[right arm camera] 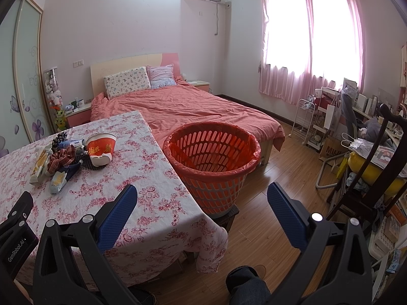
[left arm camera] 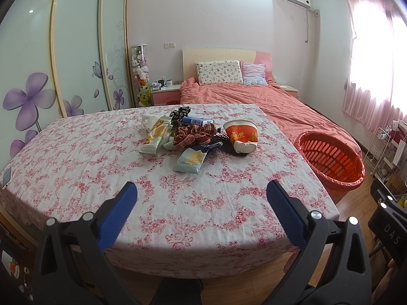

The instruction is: Collect trash

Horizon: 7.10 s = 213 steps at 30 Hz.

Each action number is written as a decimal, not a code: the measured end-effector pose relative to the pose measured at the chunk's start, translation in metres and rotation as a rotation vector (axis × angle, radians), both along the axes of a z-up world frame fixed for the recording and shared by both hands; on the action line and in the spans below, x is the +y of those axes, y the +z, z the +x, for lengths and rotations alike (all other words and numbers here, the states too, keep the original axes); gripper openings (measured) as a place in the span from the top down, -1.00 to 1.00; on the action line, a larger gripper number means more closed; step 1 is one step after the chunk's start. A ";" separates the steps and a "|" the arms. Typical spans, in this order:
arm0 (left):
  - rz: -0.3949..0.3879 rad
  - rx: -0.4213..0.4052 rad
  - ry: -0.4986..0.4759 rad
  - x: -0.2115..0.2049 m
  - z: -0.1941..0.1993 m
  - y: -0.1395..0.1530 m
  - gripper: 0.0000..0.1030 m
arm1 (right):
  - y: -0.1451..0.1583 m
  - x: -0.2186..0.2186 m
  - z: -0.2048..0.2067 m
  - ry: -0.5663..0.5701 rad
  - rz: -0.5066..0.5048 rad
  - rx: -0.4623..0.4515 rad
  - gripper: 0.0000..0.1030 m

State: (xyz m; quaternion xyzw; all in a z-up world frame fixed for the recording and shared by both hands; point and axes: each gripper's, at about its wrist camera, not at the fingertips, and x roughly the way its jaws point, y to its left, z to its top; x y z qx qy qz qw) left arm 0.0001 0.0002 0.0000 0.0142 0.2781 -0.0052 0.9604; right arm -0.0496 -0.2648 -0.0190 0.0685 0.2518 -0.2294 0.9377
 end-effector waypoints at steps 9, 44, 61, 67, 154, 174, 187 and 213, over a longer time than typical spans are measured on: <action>-0.001 0.000 0.000 0.000 0.000 0.000 -0.93 | -0.001 0.000 0.000 0.000 0.001 0.000 -0.96; -0.030 0.044 0.039 0.016 0.024 -0.012 -0.93 | -0.012 0.002 0.018 0.062 0.031 0.034 -0.96; -0.070 0.166 0.161 0.113 0.154 -0.046 -0.93 | -0.029 0.010 0.111 0.235 0.144 0.097 -0.96; -0.086 0.190 0.147 0.130 0.201 -0.055 -0.92 | -0.026 0.032 0.158 0.307 0.132 0.104 -0.96; -0.199 0.255 -0.609 -0.209 0.219 -0.022 0.37 | -0.034 -0.153 0.166 0.034 0.230 -0.005 -0.42; -0.070 0.313 -0.530 -0.232 0.255 -0.071 -0.36 | -0.063 -0.190 0.171 -0.002 0.283 0.032 -0.70; -0.051 0.248 -0.305 -0.097 0.225 -0.054 -0.42 | -0.041 -0.132 0.168 0.123 0.199 0.059 -0.70; -0.038 0.210 0.183 0.133 0.304 -0.062 -0.47 | -0.060 0.047 0.246 0.500 0.157 0.176 -0.53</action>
